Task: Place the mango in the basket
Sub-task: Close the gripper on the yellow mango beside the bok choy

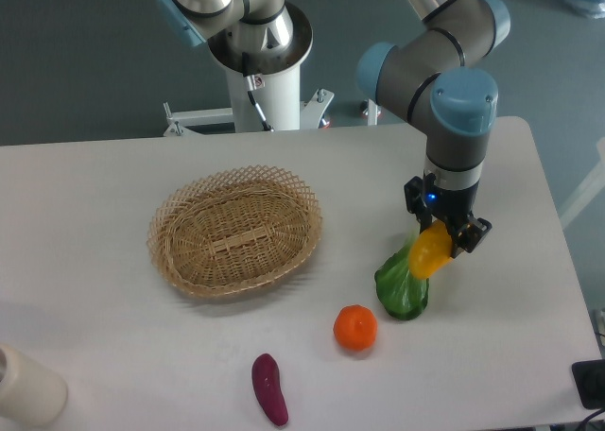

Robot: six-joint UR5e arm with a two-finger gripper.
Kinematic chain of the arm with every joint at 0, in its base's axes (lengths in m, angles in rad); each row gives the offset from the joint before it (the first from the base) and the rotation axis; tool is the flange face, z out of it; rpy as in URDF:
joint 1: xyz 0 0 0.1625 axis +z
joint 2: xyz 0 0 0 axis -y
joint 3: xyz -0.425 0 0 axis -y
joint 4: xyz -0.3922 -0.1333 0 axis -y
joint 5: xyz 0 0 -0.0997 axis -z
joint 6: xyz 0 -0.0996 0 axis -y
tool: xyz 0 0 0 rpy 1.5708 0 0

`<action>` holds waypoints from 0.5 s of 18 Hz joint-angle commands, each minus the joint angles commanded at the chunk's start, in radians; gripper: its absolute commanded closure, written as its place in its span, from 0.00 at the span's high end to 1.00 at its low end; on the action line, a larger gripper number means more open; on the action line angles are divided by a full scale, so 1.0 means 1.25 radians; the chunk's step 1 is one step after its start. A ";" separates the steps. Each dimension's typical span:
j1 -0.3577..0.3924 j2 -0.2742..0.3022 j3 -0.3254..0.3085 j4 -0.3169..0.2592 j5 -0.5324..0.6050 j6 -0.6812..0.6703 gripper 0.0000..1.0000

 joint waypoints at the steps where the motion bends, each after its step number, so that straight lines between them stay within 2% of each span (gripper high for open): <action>1: 0.000 0.000 0.000 0.000 0.000 0.000 0.55; 9: -0.004 -0.005 0.013 -0.001 0.005 -0.013 0.55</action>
